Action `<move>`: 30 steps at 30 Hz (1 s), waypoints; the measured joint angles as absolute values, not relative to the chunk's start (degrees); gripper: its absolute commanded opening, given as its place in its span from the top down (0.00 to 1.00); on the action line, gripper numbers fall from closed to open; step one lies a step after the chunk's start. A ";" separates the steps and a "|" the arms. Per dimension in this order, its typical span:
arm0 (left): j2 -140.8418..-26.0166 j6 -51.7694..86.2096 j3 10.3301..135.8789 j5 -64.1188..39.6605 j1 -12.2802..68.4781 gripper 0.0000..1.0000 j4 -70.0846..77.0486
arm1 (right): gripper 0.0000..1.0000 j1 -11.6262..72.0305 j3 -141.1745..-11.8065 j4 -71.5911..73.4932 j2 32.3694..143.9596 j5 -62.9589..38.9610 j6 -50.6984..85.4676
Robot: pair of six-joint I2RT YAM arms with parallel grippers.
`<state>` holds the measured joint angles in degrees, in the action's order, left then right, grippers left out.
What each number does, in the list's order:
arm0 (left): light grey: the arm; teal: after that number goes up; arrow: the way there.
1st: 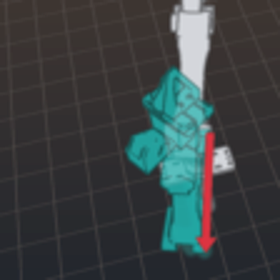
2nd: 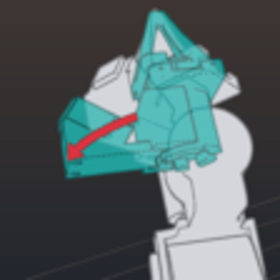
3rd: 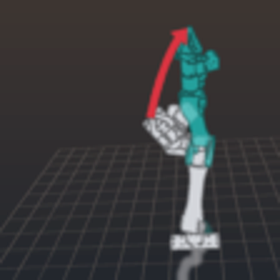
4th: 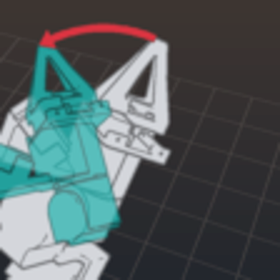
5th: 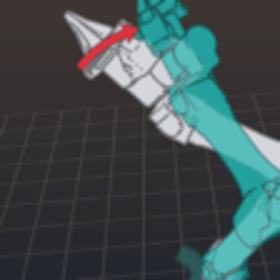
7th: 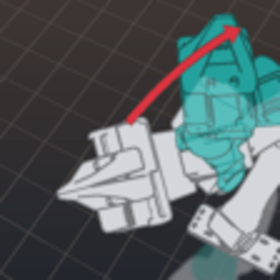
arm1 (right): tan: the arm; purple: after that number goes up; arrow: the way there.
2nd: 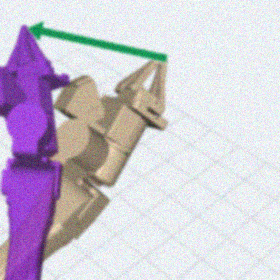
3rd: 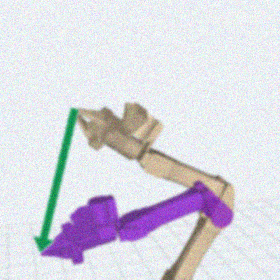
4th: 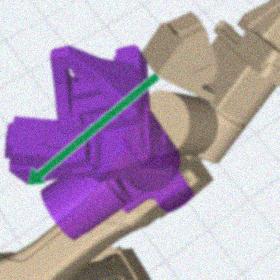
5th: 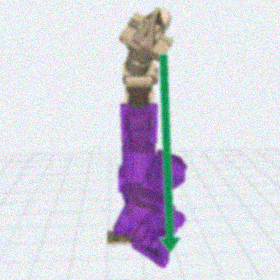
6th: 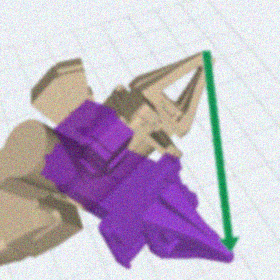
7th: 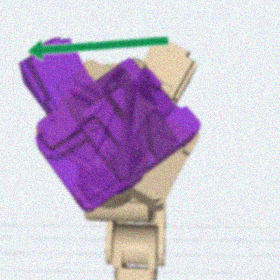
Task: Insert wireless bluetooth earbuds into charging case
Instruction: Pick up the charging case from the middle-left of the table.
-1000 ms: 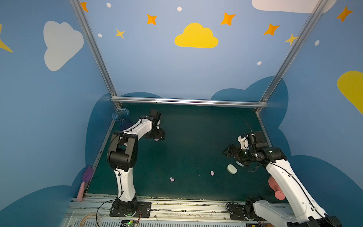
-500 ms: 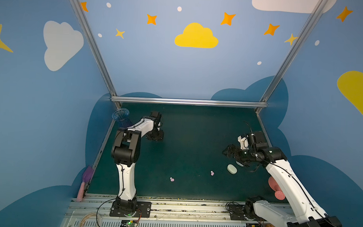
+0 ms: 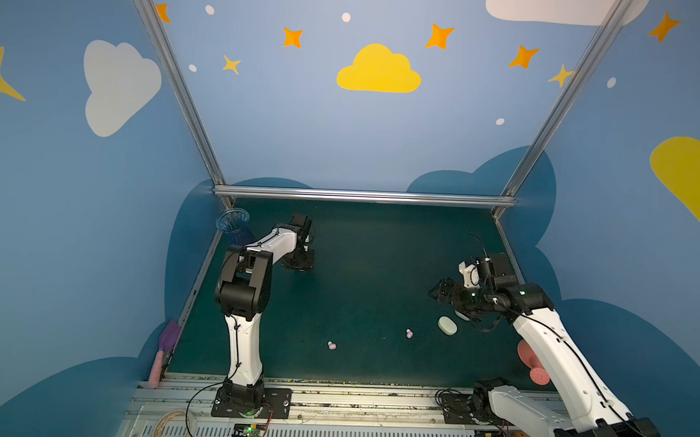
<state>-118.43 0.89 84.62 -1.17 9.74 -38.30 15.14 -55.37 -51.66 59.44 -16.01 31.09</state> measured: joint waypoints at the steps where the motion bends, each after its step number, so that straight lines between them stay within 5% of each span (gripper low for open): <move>1: -118.52 0.89 84.68 -1.19 9.76 0.52 -38.33 | 0.03 15.16 -55.37 -51.66 59.40 -16.01 31.09; 16: -118.83 0.89 85.25 -1.39 9.69 0.68 -38.33 | 0.04 15.38 -55.37 -51.68 58.00 -16.16 31.27; 30: -108.90 -1.19 79.00 -2.26 15.35 0.71 -37.32 | 0.04 15.38 -55.37 -50.74 57.78 -17.69 31.07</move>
<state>-108.90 -1.19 79.00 -2.26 15.35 -37.32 15.38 -55.37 -50.74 57.78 -17.69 31.07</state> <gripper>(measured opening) 0.396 0.963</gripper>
